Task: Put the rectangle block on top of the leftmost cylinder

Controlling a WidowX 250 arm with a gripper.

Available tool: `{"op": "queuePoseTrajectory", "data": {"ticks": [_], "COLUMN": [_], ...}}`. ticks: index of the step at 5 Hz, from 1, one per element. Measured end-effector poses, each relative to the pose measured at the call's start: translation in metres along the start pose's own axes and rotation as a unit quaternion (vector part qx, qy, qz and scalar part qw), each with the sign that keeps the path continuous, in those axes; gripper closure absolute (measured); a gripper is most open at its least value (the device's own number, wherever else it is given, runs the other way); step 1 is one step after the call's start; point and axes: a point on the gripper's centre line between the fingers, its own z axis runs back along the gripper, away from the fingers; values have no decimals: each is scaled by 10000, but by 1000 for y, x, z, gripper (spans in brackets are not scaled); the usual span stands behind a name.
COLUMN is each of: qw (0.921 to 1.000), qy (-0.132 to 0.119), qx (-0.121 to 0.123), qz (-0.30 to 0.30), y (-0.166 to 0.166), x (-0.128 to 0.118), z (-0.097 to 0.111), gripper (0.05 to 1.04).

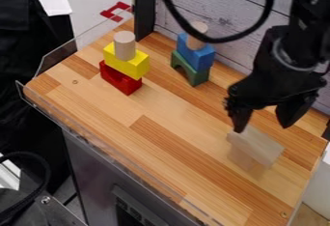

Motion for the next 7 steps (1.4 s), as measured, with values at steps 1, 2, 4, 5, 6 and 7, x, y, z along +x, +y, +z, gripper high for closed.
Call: {"op": "queuePoseTrajectory", "data": {"ticks": [1, 2, 4, 5, 6, 7], "qw": [9965, 9926, 9825, 9752, 9680, 9658], "qy": [164, 304, 456, 594, 685, 677], "qx": [-140, -123, -81, -129, -283, -393], "qz": [802, 1170, 1805, 2127, 2397, 2472], "y": [-6, -3, 7, 9, 8, 6], "x": [-5, -9, -4, -2, 4, 10], "z": [-5, -10, -19, -23, -26, -27], "gripper": [84, 84, 84, 84, 84, 84]}}
